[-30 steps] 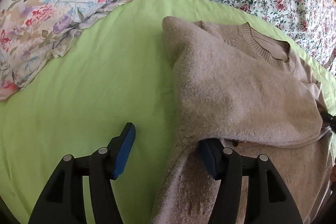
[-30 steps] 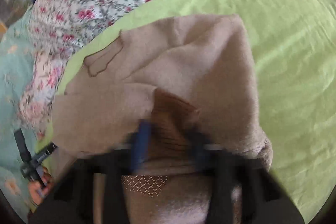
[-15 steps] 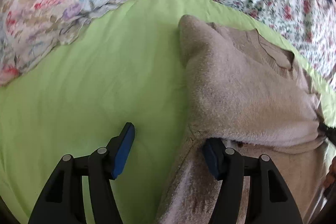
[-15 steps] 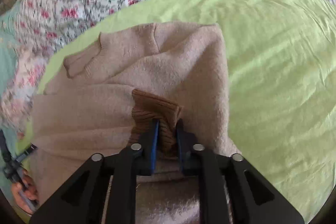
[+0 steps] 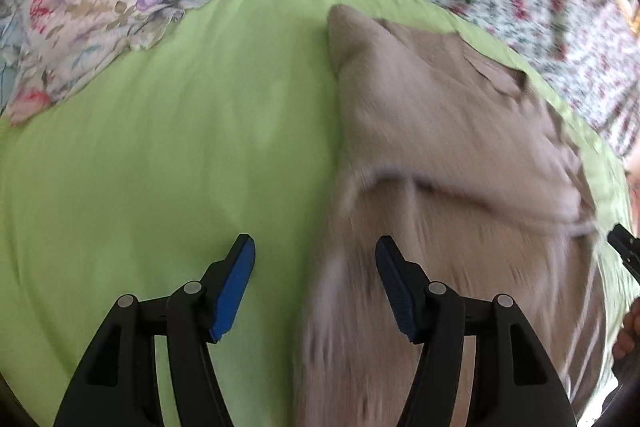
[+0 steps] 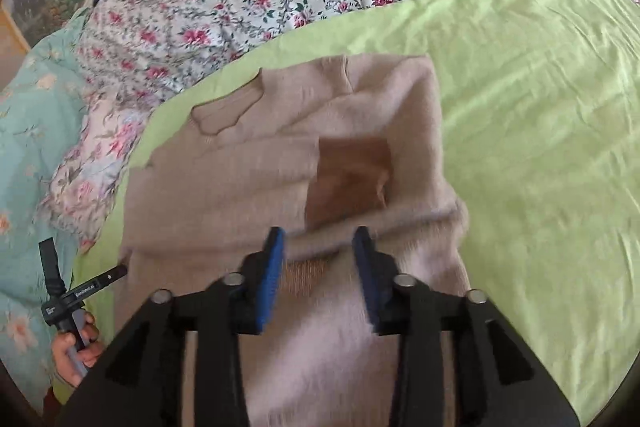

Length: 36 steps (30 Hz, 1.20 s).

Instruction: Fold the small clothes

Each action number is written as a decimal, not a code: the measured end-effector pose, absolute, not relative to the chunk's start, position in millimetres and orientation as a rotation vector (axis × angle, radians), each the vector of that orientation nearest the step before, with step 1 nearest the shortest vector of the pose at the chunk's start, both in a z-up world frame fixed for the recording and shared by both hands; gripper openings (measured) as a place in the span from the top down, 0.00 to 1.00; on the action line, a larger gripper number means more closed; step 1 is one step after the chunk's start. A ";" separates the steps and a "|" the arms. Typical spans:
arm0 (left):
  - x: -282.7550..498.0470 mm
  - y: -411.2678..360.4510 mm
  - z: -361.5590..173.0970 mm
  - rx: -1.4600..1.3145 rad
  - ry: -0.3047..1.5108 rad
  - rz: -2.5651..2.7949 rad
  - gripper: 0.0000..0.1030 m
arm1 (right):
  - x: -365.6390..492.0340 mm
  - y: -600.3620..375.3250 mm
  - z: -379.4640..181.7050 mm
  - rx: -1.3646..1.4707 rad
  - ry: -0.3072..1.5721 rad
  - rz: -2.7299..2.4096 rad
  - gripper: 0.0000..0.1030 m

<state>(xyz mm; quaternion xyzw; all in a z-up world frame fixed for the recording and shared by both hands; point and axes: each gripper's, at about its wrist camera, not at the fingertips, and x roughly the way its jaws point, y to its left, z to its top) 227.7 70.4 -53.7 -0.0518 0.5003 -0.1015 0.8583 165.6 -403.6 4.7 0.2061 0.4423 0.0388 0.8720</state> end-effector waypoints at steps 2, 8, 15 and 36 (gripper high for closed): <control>200.4 73.9 -51.8 -0.123 1.061 -0.257 0.38 | 145.7 -402.9 5.4 0.422 0.933 0.092 0.56; 116.6 82.2 -49.9 -0.182 1.089 -0.393 0.25 | 79.0 -406.7 2.9 0.420 0.960 0.121 0.52; 44.1 90.8 -67.1 -0.210 1.128 -0.453 0.24 | 6.8 -426.5 -6.5 0.461 0.974 0.095 0.48; -16.6 76.3 -84.4 -0.262 1.096 -0.702 0.53 | -44.6 -419.6 -46.8 0.566 1.027 0.383 0.44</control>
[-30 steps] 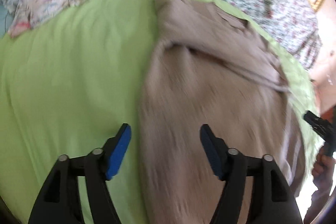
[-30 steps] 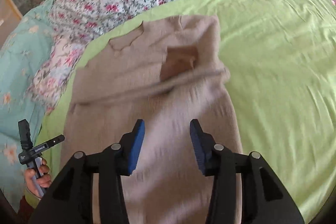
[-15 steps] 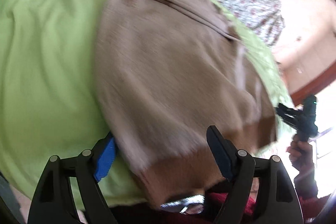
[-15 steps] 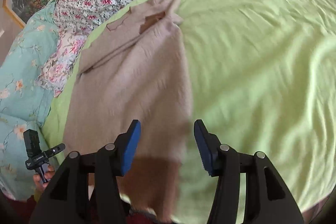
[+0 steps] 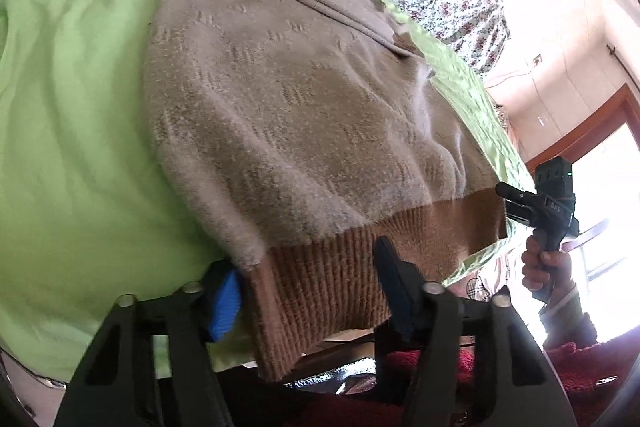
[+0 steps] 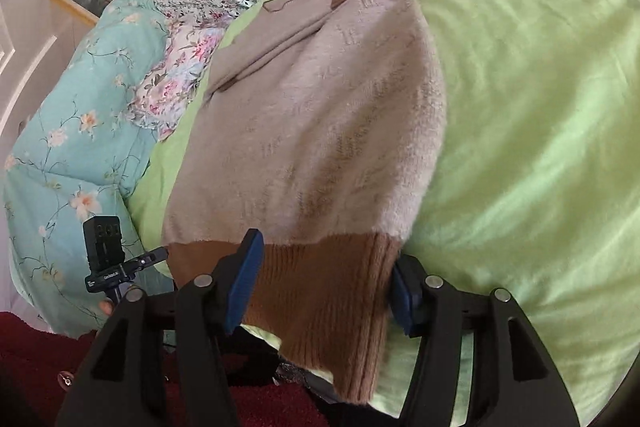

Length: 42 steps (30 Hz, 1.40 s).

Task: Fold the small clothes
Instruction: 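Grasp the brown ribbed hem with both grippers, then lift the hem with both grippers and fold it toward the collar, then release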

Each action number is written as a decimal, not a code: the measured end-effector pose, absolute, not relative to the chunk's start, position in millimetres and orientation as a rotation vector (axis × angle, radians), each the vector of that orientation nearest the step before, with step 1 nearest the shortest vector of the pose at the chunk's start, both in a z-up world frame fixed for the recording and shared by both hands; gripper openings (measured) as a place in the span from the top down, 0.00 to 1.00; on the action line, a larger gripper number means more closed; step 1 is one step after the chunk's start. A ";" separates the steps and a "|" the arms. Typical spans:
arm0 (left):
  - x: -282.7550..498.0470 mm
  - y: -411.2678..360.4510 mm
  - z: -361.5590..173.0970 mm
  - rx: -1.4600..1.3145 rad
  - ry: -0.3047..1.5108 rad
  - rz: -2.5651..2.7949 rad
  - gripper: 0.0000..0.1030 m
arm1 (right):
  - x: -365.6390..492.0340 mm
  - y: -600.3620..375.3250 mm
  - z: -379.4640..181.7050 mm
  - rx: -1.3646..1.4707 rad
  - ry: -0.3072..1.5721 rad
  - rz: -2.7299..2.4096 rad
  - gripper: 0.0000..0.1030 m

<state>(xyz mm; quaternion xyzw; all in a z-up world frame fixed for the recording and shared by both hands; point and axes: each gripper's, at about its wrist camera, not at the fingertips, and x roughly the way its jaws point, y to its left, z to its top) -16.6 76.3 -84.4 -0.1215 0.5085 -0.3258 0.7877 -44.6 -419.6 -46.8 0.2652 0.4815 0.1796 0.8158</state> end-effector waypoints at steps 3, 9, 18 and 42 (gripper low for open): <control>-14.7 81.0 -85.4 -0.252 1.096 -0.686 0.86 | -47.0 -419.6 -49.6 0.548 1.054 0.353 0.83; -27.0 102.5 -70.8 -0.228 1.053 -0.658 0.94 | -77.4 -454.5 -43.5 0.571 1.044 0.311 0.92; -17.6 98.9 -92.1 -0.276 1.147 -0.680 0.85 | -73.6 -446.4 -54.3 0.611 1.071 0.379 0.89; 90.2 86.0 68.9 -0.284 0.634 -0.578 0.94 | 48.8 -454.6 71.5 0.605 0.635 0.355 0.91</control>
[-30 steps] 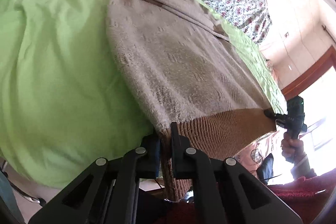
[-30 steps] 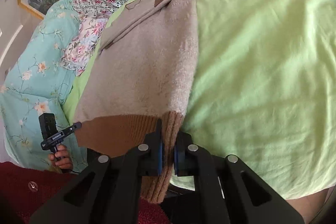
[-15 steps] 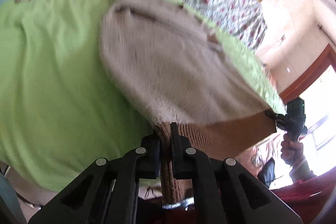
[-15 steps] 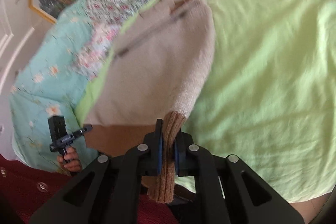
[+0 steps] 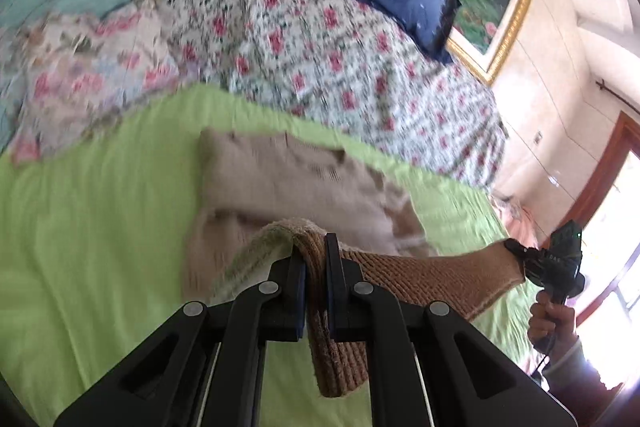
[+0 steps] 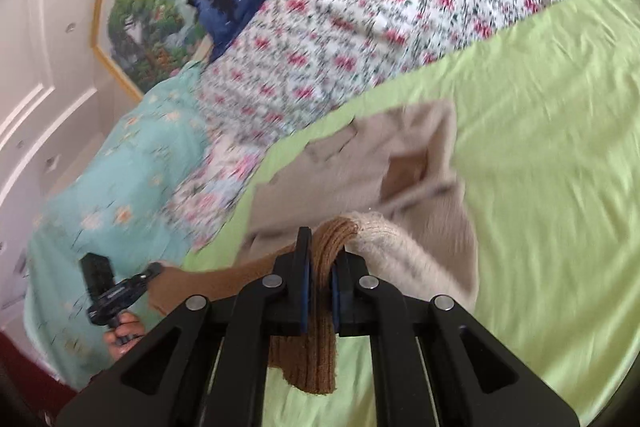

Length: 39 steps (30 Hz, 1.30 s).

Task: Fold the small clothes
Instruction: 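Lift the hem with both grippers and fold it toward the collar, then release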

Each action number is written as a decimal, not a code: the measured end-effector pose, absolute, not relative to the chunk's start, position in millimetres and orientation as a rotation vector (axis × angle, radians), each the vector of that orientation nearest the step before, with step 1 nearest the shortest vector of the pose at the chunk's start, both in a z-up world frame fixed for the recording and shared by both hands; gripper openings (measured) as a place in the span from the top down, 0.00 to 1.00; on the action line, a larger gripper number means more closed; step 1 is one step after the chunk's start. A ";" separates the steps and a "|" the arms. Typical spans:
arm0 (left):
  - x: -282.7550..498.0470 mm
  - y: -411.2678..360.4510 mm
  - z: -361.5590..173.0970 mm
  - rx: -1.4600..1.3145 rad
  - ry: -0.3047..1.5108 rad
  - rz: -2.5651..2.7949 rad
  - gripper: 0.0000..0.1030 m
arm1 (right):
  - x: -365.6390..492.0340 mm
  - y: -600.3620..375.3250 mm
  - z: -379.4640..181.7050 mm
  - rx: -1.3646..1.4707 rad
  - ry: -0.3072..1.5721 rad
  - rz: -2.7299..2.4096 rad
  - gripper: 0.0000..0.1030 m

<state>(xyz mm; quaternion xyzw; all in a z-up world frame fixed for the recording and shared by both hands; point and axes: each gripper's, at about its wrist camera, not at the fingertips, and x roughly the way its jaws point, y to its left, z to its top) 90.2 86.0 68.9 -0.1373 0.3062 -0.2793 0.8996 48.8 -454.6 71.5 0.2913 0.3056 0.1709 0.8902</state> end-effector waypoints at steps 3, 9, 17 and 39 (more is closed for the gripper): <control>134.7 73.0 81.5 -0.282 0.613 -0.559 0.94 | 93.0 -461.8 75.0 0.602 0.628 0.321 0.91; 233.2 42.6 66.3 -0.292 0.643 -0.486 0.94 | 189.0 -469.1 72.0 0.572 0.632 0.261 0.91; 339.5 13.2 -16.0 -0.251 0.807 -0.398 0.93 | 279.1 -463.2 3.6 0.503 0.801 0.138 0.91; 266.7 -73.7 -54.7 -0.081 0.956 -0.666 0.56 | 249.9 -323.1 -20.8 0.147 1.017 0.601 0.51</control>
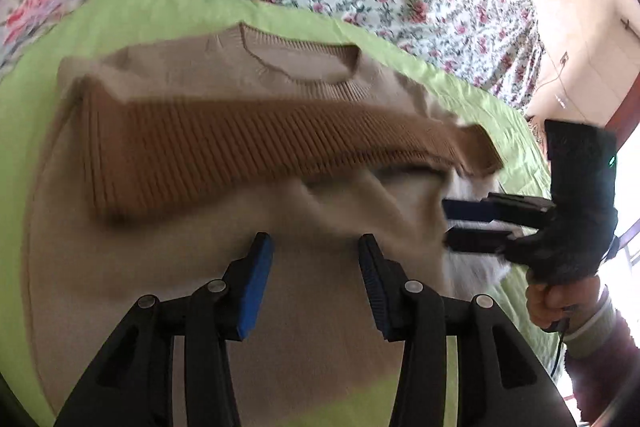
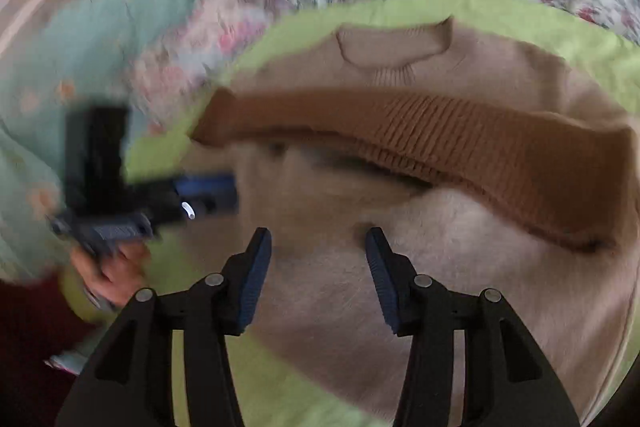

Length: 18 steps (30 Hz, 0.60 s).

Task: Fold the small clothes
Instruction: 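Lift the hem with both grippers and fold it toward the collar, then release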

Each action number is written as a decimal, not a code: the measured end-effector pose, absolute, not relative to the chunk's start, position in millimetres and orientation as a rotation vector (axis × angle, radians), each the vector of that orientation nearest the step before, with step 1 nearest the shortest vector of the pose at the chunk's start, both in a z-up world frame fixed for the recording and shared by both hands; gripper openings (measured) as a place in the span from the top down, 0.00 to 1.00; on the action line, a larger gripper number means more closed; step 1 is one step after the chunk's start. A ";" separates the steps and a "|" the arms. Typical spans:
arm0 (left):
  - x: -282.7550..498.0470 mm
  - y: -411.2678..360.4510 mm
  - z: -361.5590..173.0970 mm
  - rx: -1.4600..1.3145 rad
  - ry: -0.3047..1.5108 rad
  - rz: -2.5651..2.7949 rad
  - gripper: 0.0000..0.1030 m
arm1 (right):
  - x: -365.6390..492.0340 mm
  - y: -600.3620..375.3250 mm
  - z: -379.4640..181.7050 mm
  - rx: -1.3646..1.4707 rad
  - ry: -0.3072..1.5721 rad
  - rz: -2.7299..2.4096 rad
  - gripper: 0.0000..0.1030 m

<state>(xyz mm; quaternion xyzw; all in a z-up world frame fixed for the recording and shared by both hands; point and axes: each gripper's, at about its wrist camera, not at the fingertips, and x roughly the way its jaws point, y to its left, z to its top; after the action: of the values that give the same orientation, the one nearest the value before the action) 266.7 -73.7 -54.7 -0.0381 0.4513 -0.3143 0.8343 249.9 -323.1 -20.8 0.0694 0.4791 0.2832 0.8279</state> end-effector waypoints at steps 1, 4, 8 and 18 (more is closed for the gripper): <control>281.3 -72.7 -54.0 -0.062 0.954 -0.639 0.56 | 258.7 -324.0 -25.6 0.121 1.029 0.573 0.51; 320.4 -63.3 -53.4 -0.034 0.944 -0.539 0.56 | 291.2 -352.1 -27.9 0.172 1.003 0.481 0.53; 373.3 -38.6 -48.4 -0.082 0.924 -0.398 0.54 | 319.1 -404.4 -22.7 0.204 0.936 0.158 0.51; 328.5 26.5 -33.5 -0.263 0.867 -0.294 0.40 | 251.1 -454.6 5.9 0.412 0.809 0.028 0.45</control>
<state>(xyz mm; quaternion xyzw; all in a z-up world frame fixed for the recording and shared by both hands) 328.6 26.5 -33.5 -0.1267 0.4175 -0.1413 0.8886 251.1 -454.6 5.9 0.1991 0.3908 0.0135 0.8986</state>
